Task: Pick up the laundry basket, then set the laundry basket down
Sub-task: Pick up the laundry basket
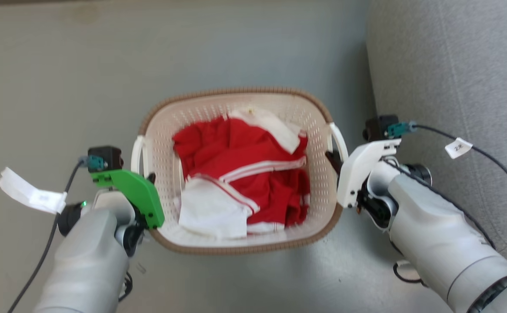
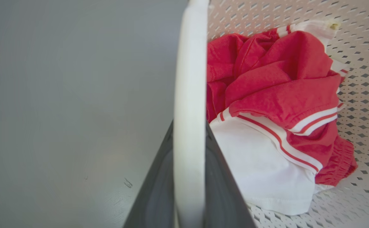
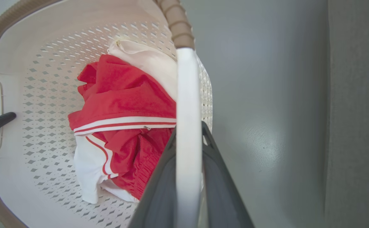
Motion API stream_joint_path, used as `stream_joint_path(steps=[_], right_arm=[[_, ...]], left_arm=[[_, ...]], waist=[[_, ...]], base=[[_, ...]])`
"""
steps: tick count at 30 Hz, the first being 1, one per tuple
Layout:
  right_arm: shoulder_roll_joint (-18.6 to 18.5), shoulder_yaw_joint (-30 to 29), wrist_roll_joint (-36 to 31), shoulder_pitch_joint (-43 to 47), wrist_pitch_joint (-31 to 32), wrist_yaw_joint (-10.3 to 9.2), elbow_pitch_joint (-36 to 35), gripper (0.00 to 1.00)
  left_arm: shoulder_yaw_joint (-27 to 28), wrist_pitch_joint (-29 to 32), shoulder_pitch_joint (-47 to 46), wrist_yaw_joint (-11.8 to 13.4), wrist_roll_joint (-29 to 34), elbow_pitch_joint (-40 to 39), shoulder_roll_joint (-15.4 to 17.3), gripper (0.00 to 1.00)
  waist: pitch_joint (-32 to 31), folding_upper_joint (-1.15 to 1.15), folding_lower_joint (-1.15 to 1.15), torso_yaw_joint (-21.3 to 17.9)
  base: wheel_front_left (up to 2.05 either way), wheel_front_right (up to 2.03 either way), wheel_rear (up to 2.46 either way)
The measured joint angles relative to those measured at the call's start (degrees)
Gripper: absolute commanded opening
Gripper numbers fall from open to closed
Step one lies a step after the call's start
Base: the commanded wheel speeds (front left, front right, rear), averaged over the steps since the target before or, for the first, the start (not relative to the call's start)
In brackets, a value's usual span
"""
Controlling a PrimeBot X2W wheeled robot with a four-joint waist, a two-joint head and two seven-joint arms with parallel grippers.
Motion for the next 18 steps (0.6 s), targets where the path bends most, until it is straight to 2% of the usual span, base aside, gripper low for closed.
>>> stream_joint_path(steps=[18], right_arm=[[0.26, 4.47, 4.72, 8.18, 9.26, 0.01, 2.29, 0.0]], left_arm=[[-3.46, 7.93, 9.96, 0.0, -5.78, 2.53, -0.76, 0.0]], waist=[[-14.86, 0.0, 0.0, -0.39]], base=[[0.0, 0.0, 0.0]])
